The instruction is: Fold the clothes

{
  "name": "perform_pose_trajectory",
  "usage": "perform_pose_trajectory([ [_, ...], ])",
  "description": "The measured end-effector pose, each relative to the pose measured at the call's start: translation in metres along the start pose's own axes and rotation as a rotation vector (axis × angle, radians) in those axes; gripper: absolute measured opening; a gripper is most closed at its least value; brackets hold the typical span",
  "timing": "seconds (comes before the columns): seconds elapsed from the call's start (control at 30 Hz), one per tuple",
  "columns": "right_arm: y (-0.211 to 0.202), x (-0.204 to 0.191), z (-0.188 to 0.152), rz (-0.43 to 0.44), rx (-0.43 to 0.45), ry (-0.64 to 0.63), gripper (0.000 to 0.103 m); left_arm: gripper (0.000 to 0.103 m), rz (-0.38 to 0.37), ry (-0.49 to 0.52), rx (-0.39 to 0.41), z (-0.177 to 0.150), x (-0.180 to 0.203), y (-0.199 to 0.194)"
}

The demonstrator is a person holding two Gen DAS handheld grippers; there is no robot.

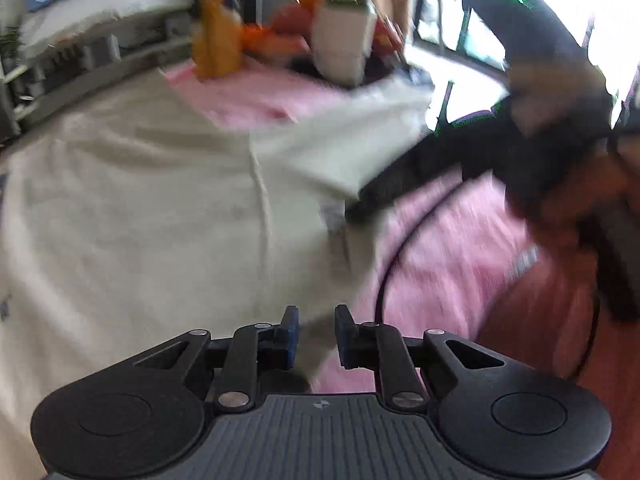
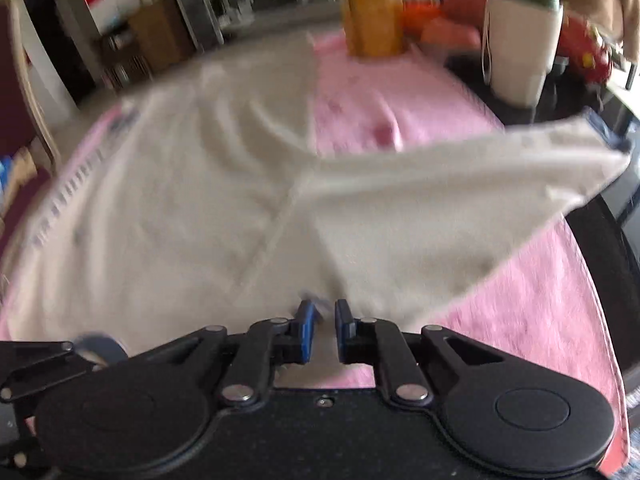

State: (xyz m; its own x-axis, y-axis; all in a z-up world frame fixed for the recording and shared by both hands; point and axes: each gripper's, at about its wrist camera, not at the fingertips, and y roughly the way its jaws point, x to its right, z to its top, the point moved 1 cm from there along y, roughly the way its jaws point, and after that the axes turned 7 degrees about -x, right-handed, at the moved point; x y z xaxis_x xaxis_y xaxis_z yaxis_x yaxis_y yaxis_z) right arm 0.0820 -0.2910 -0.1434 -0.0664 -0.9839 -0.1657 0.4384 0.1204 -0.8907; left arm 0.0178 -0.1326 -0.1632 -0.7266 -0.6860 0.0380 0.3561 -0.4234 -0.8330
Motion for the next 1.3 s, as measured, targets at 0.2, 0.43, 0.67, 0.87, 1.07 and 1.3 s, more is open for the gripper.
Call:
perform_pose_trajectory([
  [0.2,-0.022,0.026,-0.02,-0.059,-0.025,0.143,0.01,0.015,0.017,0.068,0.015,-0.013,0.013,-0.023],
  [0.43,-0.027,0.003,-0.02,0.112,0.052,0.043,0.011,0.018,0.118,-0.014,0.107,-0.002,0.01,-0.017],
  [0.67,-0.015,-0.01,-0.024,0.086,-0.05,0.026,0.01,0.024,0.132,0.036,-0.031,-0.008,0.013,-0.017],
  [0.87,-0.067,-0.027,-0.011,0.161,0.073,0.018,0.012,0.031,0.221,-0.046,0.01,-0.015,-0.023,-0.086],
  [1.07,-0.145,-0.073,0.039,0.277,0.298,-0.086,0.023,0.039,0.379,-0.228,0.137,-0.02,-0.104,-0.16],
  [1.3,-0.142,-0.116,0.11,0.397,0.455,-0.116,0.024,0.038,0.552,-0.319,0.185,0.0,-0.189,-0.154],
])
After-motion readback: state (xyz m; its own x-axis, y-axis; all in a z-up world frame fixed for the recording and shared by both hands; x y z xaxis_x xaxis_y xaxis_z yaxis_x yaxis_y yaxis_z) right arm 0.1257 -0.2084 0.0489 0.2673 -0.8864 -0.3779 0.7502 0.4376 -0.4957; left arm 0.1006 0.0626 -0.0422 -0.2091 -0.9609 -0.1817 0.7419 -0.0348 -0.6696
